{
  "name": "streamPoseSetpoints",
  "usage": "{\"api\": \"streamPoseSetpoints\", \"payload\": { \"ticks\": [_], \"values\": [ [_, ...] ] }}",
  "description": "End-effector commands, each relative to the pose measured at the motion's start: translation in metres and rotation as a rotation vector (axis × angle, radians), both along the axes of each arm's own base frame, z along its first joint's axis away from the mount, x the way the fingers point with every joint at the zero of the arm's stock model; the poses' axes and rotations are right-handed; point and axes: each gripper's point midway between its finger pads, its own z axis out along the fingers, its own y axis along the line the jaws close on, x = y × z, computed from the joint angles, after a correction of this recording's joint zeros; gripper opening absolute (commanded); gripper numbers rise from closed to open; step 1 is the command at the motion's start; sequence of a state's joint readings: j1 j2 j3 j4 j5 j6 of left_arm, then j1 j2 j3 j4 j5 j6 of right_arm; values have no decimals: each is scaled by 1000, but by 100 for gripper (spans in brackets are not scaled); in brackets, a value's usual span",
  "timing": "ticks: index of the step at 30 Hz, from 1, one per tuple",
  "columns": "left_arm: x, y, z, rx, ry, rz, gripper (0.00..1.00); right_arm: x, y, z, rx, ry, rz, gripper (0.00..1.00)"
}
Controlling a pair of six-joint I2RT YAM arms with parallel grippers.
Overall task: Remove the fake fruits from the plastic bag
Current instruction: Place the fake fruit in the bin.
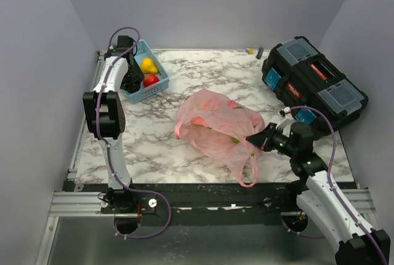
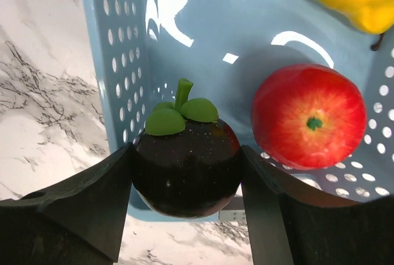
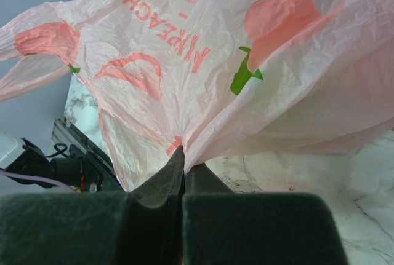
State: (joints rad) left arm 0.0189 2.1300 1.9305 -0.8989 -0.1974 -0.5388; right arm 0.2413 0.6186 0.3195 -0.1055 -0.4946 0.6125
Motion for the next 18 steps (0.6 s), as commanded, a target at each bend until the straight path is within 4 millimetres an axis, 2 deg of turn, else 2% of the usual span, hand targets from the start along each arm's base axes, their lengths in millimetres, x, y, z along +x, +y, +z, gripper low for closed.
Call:
{"api": "streamPoseSetpoints", "payload": {
  "ticks": [1,6,8,11,18],
  "values": [
    [-7,1,-22,-18,104,-6,38,-3,4,1,13,-10,25,1],
    [-5,4,-32,-21,119,-4,52,-3,4,0,12,-8,24,1],
    [-4,4,-35,-26,123,-8,55,-3,4,-1,11,-6,24,1],
    [-2,3,-36,-31,126,-13,60,-3,4,-1,11,-3,25,1],
    [-4,2,-37,-37,132,-15,80,-3,4,-1,11,-2,24,1]
  ]
}}
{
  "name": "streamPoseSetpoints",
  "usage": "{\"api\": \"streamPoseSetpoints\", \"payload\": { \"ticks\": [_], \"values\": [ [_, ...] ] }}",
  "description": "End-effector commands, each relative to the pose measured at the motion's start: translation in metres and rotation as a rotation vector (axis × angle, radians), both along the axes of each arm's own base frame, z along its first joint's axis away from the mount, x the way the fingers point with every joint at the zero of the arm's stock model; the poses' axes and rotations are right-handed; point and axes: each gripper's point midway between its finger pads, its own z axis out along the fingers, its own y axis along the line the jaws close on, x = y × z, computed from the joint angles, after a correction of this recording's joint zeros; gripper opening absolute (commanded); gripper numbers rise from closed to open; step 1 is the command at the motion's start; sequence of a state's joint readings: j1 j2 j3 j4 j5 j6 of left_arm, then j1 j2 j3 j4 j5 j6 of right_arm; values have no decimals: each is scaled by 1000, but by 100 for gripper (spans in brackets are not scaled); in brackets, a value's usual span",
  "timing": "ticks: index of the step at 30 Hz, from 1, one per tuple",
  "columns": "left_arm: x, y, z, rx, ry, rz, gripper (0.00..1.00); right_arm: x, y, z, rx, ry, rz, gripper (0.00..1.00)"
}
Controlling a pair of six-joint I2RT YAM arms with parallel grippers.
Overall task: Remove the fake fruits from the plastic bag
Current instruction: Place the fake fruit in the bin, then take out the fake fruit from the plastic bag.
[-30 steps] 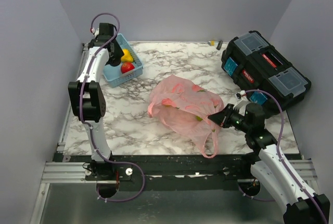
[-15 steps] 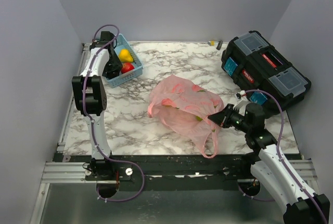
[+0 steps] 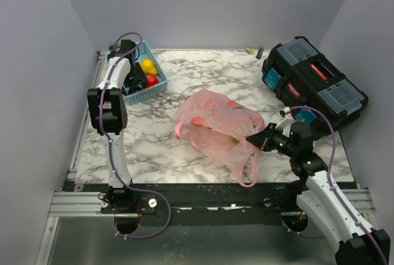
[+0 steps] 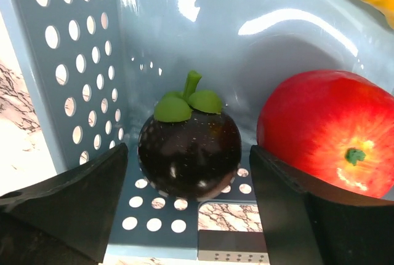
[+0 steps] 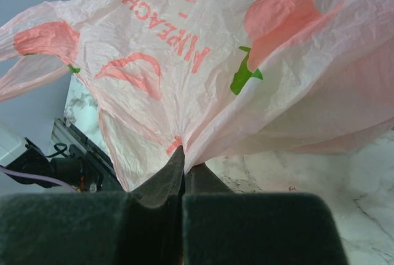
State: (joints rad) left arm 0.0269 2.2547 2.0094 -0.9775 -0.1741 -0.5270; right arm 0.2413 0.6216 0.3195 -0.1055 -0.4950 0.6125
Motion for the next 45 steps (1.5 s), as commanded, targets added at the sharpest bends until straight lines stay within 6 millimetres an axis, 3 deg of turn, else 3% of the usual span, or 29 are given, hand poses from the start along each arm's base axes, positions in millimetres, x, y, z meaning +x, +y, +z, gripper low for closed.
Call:
{"api": "streamPoseSetpoints", "payload": {
  "ticks": [1,5,9,15,19,20,26,32,35,39,45],
  "values": [
    [0,2,3,-18,4,-2,82,-3,4,-1,12,-6,24,1],
    [0,1,7,-24,-2,-5,88,-3,4,-1,12,-5,24,1],
    [1,-6,32,-62,-57,-6,88,-3,3,-1,11,-6,23,1],
    [0,-53,114,-265,-288,-74,91,-2,3,-1,10,-2,19,1],
    [-21,-90,167,-421,-414,-153,92,-1,3,-3,7,2,19,1],
    [-28,-96,174,-453,-427,-171,92,-1,3,-3,8,3,18,1],
    [-95,-176,224,-529,-585,-438,87,-1,3,-4,7,7,17,1],
    [-196,-297,260,-592,-799,-920,87,0,3,-5,6,9,17,1],
    [-240,-338,251,-587,-853,-1096,86,-1,4,-6,5,15,20,1],
    [-294,-382,217,-566,-840,-1276,86,-1,3,-6,4,17,19,1],
    [-333,-411,175,-515,-799,-1309,81,0,2,-4,6,6,9,1]
  ]
}}
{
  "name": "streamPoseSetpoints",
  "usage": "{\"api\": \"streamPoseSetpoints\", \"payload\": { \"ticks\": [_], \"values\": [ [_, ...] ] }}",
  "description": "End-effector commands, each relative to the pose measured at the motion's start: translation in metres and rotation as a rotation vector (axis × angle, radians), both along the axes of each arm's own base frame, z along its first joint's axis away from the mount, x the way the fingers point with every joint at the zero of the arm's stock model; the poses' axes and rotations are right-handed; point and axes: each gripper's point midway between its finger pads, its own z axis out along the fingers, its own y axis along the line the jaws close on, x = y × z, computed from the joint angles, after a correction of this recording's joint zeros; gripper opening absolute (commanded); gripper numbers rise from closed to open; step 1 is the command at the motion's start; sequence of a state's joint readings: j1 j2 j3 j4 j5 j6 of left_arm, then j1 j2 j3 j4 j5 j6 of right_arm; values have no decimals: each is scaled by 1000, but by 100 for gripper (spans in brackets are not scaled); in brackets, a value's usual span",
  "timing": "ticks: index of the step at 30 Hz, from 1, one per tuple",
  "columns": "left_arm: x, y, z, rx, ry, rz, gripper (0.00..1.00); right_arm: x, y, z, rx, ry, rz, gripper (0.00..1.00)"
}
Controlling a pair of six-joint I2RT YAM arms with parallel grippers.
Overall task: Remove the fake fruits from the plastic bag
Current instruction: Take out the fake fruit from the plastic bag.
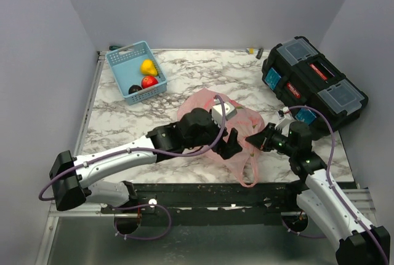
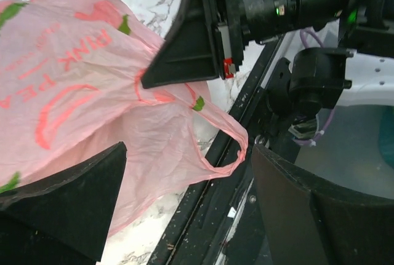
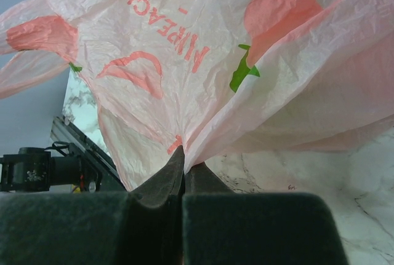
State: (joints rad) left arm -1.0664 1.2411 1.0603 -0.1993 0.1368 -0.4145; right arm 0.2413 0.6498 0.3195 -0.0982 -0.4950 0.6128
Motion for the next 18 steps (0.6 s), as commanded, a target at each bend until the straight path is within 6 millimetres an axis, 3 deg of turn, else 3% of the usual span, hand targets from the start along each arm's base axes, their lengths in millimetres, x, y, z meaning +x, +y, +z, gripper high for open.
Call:
{"api": "streamPoseSetpoints", "payload": {
  "ticks": [1,5,8,12,16,18],
  "values": [
    [-8,-22,-13,-10,-88,49,81,-1,2,1,9,-14,8,1],
    [-16,-32,-38,59,-47,83,76,-1,2,0,8,-9,12,1],
    [-7,-34,-58,137,-2,164,73,-1,2,0,9,-10,14,1],
    [5,-33,-91,266,27,241,63,-2,2,1,10,-13,13,1],
    [14,-26,-109,285,46,308,59,-3,2,2,12,-20,13,1],
    [22,-19,-113,285,61,352,53,-3,2,3,14,-23,11,1]
  ]
}}
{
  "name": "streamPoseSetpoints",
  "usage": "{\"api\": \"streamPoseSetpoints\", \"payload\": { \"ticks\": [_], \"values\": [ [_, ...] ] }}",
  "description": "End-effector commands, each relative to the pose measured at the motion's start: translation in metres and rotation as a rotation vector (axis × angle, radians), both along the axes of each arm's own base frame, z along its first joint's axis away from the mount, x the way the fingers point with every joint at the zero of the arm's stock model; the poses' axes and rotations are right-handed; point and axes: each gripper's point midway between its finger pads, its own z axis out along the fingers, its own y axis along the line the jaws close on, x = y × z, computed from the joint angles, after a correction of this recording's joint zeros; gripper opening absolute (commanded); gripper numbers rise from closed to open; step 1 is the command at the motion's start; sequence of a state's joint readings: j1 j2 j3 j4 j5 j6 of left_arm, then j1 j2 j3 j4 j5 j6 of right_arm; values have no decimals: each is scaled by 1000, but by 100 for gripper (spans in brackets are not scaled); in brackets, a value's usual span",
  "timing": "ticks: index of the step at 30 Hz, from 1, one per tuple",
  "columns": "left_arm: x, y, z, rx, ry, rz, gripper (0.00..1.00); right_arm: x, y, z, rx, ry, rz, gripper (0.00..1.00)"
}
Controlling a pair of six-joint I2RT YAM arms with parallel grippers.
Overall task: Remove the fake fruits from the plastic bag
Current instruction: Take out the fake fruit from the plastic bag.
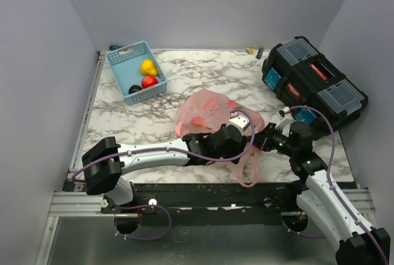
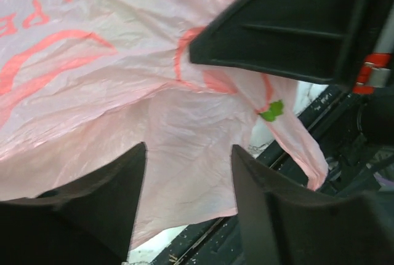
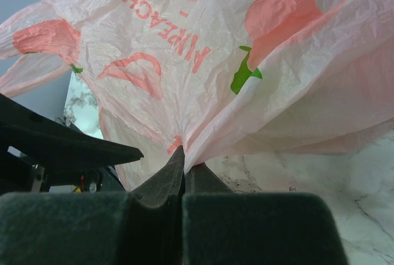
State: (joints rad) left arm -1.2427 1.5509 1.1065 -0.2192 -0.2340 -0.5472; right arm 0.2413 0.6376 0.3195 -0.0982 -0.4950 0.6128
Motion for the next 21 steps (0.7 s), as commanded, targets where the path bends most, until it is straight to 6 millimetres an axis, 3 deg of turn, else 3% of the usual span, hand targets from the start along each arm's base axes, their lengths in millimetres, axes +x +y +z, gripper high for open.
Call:
{"api": "streamPoseSetpoints", "payload": {
  "ticks": [1,10,21],
  "values": [
    [25,21,-9,13,5,160,51,-3,2,0,11,-11,11,1],
    [55,35,-46,-45,207,270,43,-3,2,-1,9,-4,13,1],
    [76,-4,-41,-75,266,245,44,-3,2,-2,9,-1,13,1]
  ]
}}
